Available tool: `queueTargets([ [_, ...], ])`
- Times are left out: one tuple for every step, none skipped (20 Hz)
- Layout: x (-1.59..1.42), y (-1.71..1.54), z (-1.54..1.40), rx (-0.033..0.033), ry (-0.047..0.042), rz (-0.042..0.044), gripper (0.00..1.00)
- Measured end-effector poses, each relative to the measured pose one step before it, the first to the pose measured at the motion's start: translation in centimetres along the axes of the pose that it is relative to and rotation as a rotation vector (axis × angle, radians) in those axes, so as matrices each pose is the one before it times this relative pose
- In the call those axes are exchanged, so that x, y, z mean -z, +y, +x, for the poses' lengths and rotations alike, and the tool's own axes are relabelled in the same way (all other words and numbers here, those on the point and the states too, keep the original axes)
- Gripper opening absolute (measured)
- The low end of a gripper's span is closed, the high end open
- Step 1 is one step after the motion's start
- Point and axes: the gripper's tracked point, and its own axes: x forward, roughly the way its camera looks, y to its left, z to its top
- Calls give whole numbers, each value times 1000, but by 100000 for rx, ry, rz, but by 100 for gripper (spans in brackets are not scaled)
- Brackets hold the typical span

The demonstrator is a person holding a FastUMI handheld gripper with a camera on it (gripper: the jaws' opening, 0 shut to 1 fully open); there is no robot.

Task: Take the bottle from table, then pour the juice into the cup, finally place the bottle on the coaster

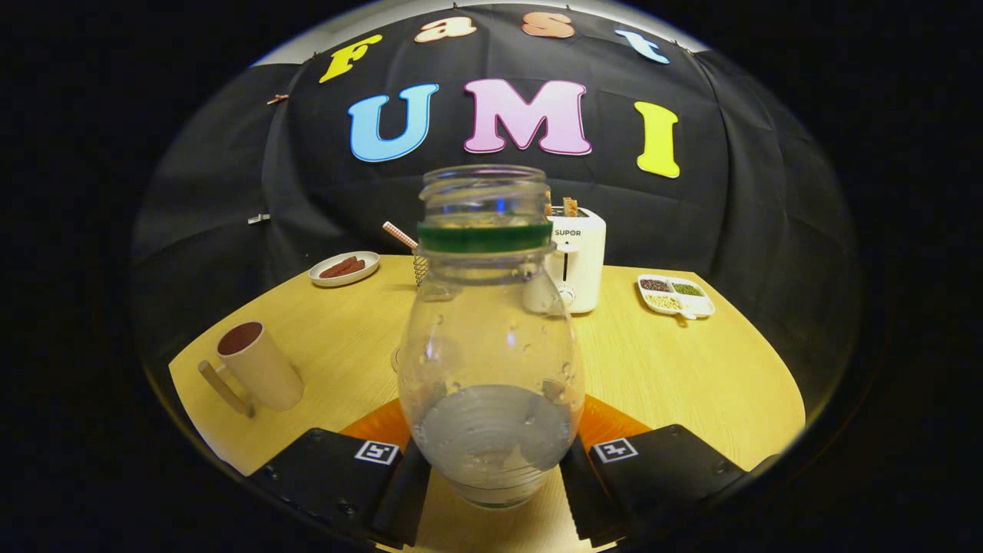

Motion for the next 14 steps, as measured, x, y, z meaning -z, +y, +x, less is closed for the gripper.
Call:
queueTargets([
  [-474,315,-82,-257,-718,-2478,76],
  [-811,309,46,-13,-1029,-3142,76],
  [-719,218,41,-54,-680,-3758,76],
  [-768,500,132,-842,-394,-4028,76],
  [-709,484,211,-859,-234,-3787,76],
  [-588,511,204,-1581,69,-3814,76],
  [-672,560,304,-1369,348,-3027,76],
  [-426,734,327,-1799,1286,-2414,76],
  [-311,230,476,822,1692,-2874,76],
  [-493,167,198,1364,1241,-3924,76],
  [-710,226,525,1115,1026,-4932,76],
  [-659,199,446,1071,877,-5604,76],
  [-628,324,438,564,343,-5333,76],
  [-525,334,374,449,620,-4411,76],
])
